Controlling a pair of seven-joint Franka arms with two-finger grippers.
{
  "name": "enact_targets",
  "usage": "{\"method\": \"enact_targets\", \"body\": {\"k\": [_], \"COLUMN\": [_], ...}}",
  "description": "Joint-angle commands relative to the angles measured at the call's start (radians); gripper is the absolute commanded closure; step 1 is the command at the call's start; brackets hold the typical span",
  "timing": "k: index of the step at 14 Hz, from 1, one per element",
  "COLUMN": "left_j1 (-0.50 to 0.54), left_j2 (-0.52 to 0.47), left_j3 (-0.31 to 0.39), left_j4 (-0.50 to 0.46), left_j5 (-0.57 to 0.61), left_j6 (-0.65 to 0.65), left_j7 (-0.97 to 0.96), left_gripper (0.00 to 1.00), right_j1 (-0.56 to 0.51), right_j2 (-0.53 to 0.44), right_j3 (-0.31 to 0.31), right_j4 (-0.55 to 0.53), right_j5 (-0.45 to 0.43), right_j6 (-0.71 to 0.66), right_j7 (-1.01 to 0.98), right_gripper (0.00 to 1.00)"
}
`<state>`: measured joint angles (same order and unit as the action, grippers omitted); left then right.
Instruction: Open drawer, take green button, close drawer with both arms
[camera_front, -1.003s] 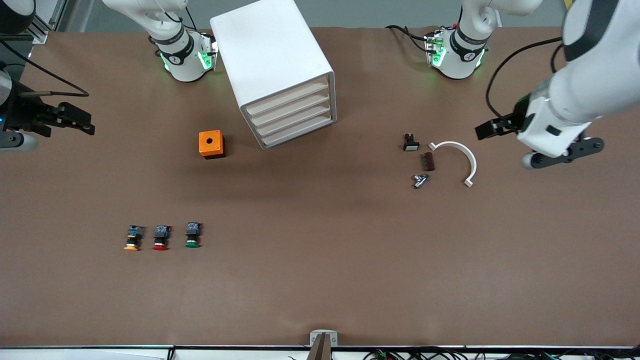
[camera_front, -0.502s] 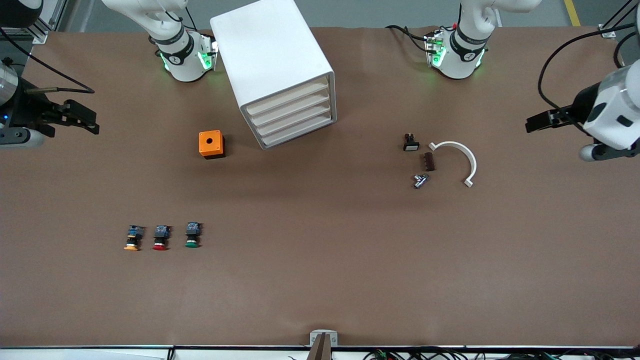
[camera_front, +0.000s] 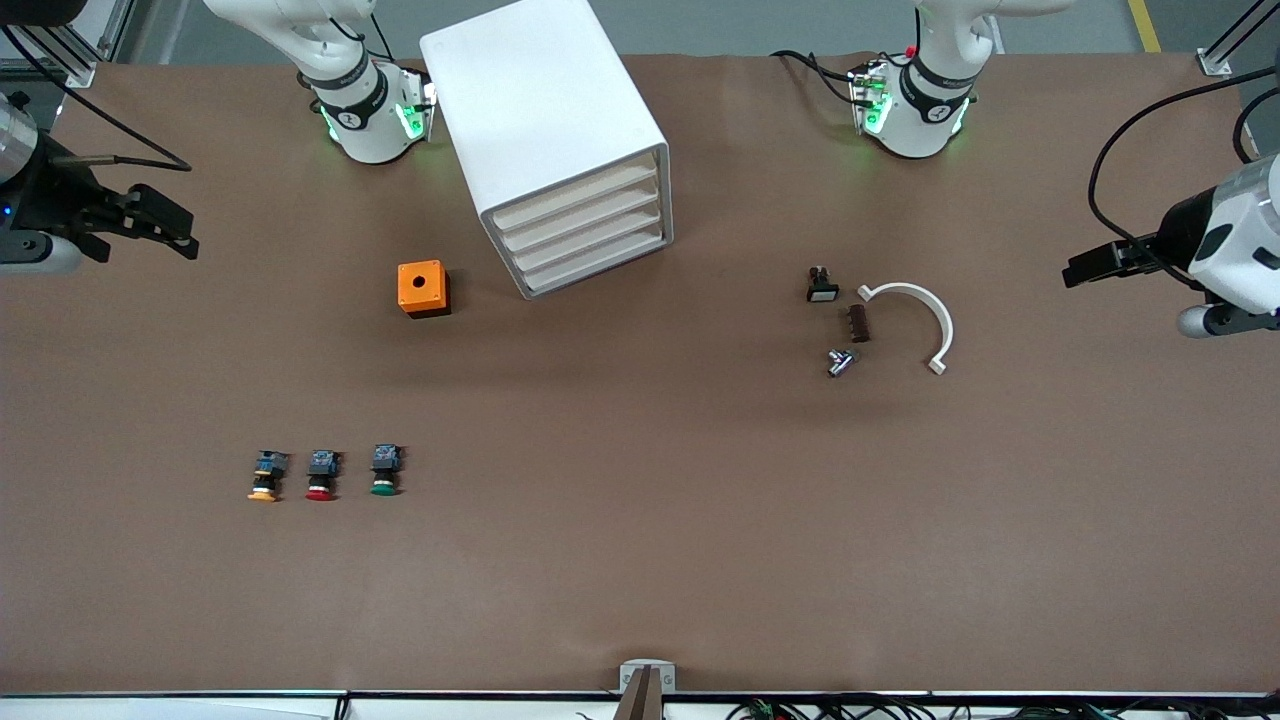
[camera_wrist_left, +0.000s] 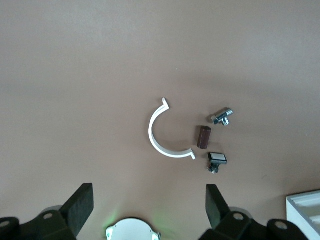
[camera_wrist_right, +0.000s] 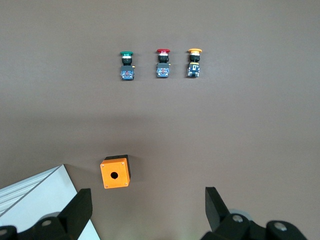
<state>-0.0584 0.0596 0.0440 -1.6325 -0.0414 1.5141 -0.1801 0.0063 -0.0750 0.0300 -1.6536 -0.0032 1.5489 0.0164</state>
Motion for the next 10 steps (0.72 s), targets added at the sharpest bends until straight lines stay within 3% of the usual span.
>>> {"method": "enact_targets", "body": {"k": [1,10], "left_j1": [0.035,0.034], "left_j2": [-0.082,-0.067], "left_j3": [-0.039,-0.044], "left_j4": [-0.11,-0.098], "left_j5": [0.028,0.026], "left_j6": [0.101,0.276], "left_j7": [0.013,0.077], "left_gripper": [0.01,0.01], "right_j1": [0.003,-0.002], "right_j2": [-0.035,-0.039], "right_j3": [-0.004,-0.009], "right_j4": [-0.038,-0.048], "right_j5": [0.014,0.014], "right_j6": [0.017,0.04], "right_j7": [0.014,-0.061], "right_gripper": [0.0,0.0]}}
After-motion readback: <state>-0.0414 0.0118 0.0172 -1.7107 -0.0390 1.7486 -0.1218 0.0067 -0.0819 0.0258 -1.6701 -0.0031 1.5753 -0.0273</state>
